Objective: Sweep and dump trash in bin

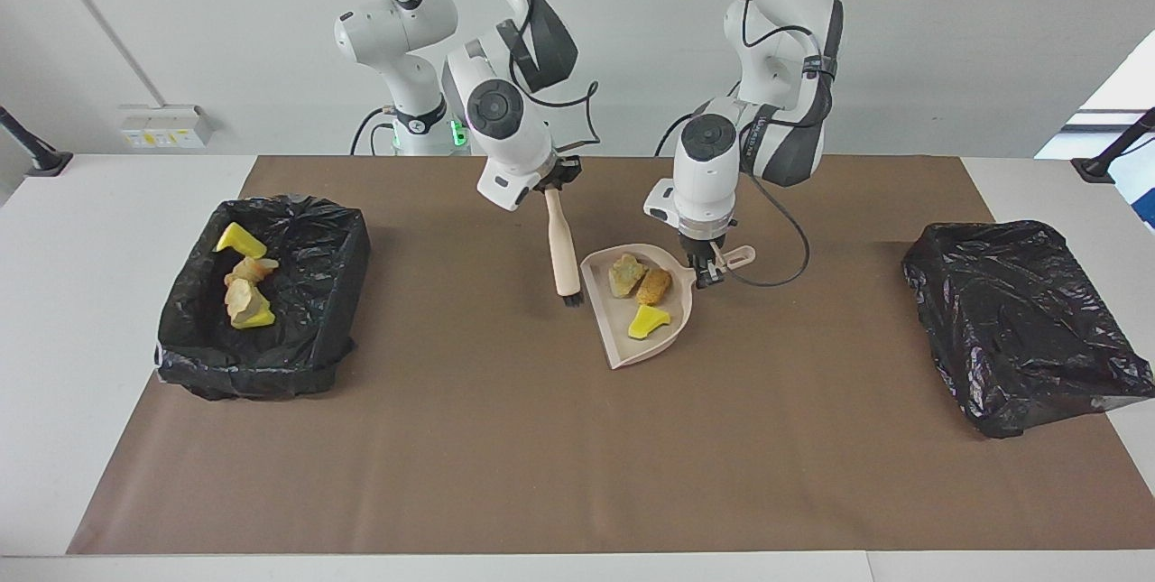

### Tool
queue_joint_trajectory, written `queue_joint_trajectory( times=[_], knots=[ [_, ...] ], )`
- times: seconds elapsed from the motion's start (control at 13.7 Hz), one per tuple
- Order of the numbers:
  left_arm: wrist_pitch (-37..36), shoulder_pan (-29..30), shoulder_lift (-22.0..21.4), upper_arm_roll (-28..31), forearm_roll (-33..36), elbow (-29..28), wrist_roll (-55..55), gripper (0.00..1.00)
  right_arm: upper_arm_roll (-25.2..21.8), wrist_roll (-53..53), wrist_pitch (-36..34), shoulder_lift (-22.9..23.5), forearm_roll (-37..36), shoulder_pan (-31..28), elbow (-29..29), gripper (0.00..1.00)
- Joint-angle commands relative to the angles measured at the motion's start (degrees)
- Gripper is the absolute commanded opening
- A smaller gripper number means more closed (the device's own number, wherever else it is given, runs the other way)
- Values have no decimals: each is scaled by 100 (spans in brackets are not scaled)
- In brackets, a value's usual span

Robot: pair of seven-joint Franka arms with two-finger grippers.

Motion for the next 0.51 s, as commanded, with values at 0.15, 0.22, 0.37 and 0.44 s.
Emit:
queue_joint_trajectory(
  times=[0.15,0.22,0.37,0.44],
  knots=[
    [-59,745,-702,-35,-104,-141,922,0,127,1242,-228,-625,-323,233,-401,0],
    [-181,965,-869,-26,-104,-141,1247,0,127,1331,87,-800,-322,487,-637,0],
    [-436,1640,-1151,-26,-270,-97,1958,0,127,1594,537,-934,-305,761,-1043,0],
    [-498,2062,-1283,-17,-498,-71,2659,0,127,1769,799,-890,-279,980,-1209,0]
  ],
)
